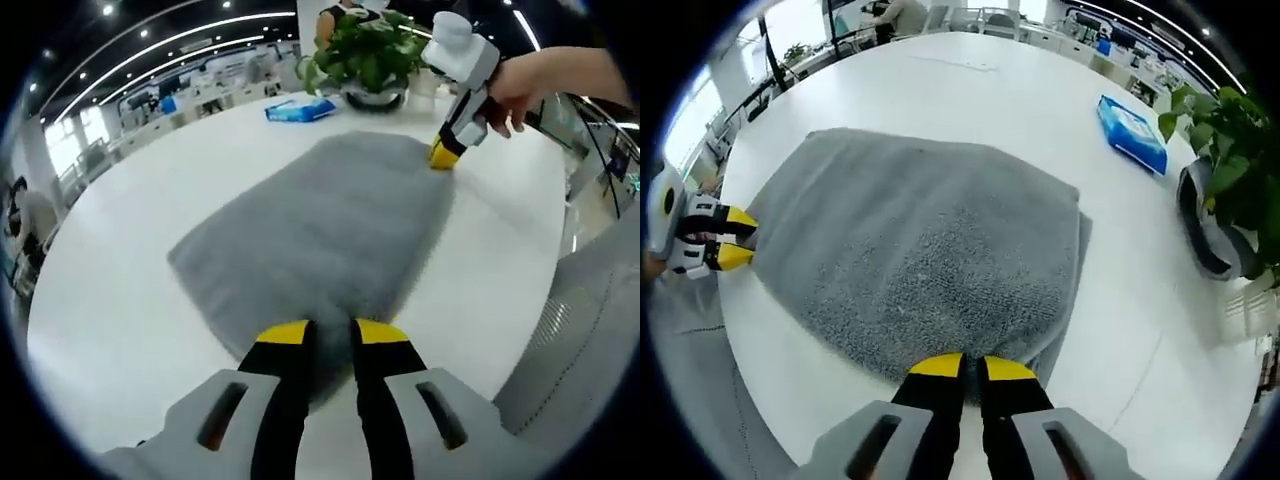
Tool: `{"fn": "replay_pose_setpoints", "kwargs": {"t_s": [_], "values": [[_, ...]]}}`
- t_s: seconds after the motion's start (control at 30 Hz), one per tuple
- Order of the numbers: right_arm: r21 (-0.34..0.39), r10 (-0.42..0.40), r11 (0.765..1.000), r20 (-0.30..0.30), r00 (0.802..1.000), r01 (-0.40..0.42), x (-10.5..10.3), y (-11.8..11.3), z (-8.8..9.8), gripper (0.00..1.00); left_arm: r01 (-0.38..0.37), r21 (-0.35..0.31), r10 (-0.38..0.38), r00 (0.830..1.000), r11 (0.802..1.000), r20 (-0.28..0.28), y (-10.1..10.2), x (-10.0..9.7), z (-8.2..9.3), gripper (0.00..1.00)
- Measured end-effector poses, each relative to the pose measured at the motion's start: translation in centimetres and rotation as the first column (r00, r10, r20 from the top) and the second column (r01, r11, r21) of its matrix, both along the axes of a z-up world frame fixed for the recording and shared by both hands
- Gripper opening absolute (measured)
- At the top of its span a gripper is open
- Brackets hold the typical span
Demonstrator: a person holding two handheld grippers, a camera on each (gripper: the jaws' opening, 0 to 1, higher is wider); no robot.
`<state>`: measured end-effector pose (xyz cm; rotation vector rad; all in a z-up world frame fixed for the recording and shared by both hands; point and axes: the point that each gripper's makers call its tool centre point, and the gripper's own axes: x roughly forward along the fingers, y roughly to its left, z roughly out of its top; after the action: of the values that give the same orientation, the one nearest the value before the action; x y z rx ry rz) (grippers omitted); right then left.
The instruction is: Open the folded towel by lifting each exposed corner and separating the folded layers until the towel lies flat within the target outline without major curled edges
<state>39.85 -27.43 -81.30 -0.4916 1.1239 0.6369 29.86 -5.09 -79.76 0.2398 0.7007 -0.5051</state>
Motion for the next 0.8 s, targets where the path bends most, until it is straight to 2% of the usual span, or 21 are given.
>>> {"fn": "replay_pose_setpoints", "kwargs": {"t_s": [0.17,0.53,0.8], "values": [[0.008,0.029,1.0,-0.003,1.0,-0.029,1.0,0.0,-0.2,0.02,0.002,0.003,-0.002,1.0,1.0,0.024,-0.3,-0.5,0.0,0.16],[-0.023,0.11,0.994,0.013,0.994,-0.109,2.1,1.2,0.1,0.02,0.012,-0.022,-0.011,1.0,1.0,0.012,-0.7,-0.7,0.0,0.17],[-0.024,0.148,0.989,-0.003,0.989,-0.148,3.4,1.4,-0.1,0.02,0.017,-0.029,-0.017,1.0,0.999,0.005,-0.8,-0.7,0.0,0.17]]}}
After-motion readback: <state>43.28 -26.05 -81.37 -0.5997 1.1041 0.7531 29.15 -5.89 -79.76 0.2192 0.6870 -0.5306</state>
